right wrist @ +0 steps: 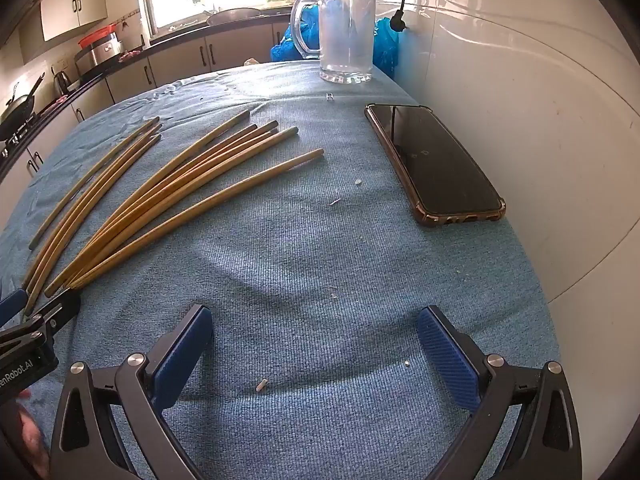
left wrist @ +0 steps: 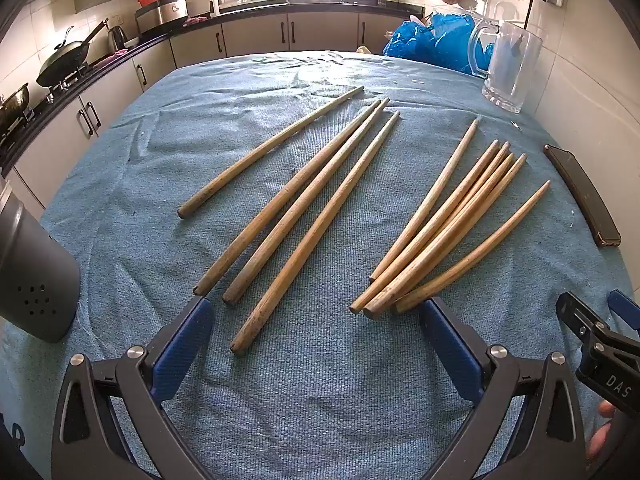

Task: Organize utensils
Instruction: 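Move both grippers toward the wooden chopsticks on the towel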

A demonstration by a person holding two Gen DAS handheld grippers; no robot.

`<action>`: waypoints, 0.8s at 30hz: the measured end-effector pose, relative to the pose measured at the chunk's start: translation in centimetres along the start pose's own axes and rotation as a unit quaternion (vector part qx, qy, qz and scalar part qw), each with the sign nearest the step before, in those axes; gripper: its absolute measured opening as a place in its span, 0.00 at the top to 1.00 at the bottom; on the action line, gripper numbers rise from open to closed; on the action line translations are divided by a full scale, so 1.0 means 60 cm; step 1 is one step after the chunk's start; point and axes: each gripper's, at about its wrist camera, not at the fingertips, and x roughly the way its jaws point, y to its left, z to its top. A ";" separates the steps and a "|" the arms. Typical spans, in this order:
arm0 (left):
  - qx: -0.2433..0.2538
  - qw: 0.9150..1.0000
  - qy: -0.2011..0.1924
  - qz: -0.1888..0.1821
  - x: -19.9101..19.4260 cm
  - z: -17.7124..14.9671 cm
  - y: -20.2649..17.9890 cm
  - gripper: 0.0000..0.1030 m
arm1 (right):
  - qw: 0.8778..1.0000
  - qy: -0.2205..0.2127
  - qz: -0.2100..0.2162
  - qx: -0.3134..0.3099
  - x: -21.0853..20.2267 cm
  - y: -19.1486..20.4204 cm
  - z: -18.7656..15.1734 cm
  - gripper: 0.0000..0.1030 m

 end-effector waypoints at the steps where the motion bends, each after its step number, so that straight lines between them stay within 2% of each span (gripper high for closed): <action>1: 0.001 1.000 0.000 0.001 0.000 0.000 0.000 0.00 | 1.000 0.001 -0.002 -0.001 0.000 0.000 0.000 0.00; 7: 0.018 1.000 0.014 -0.014 -0.006 0.000 0.011 0.00 | 1.000 0.001 -0.002 -0.008 0.002 -0.001 0.007 0.00; 9: 0.006 1.000 0.014 -0.018 -0.022 -0.005 0.017 0.00 | 1.000 0.007 -0.003 -0.004 0.003 0.001 0.010 0.00; 11: -0.007 1.000 -0.001 -0.030 -0.047 -0.009 0.028 0.00 | 1.000 0.008 -0.003 -0.004 0.002 0.005 0.009 0.00; 15: -0.010 0.999 -0.039 -0.026 -0.093 -0.014 0.043 0.00 | 1.000 0.013 0.000 -0.003 -0.005 0.006 0.004 0.00; 18: -0.016 0.997 -0.061 -0.033 -0.127 -0.017 0.054 0.00 | 1.000 0.012 0.014 0.021 -0.013 0.001 -0.003 0.00; 24: -0.021 0.994 -0.104 -0.033 -0.187 -0.022 0.062 0.00 | 0.997 -0.053 0.004 0.047 -0.080 -0.001 -0.014 0.00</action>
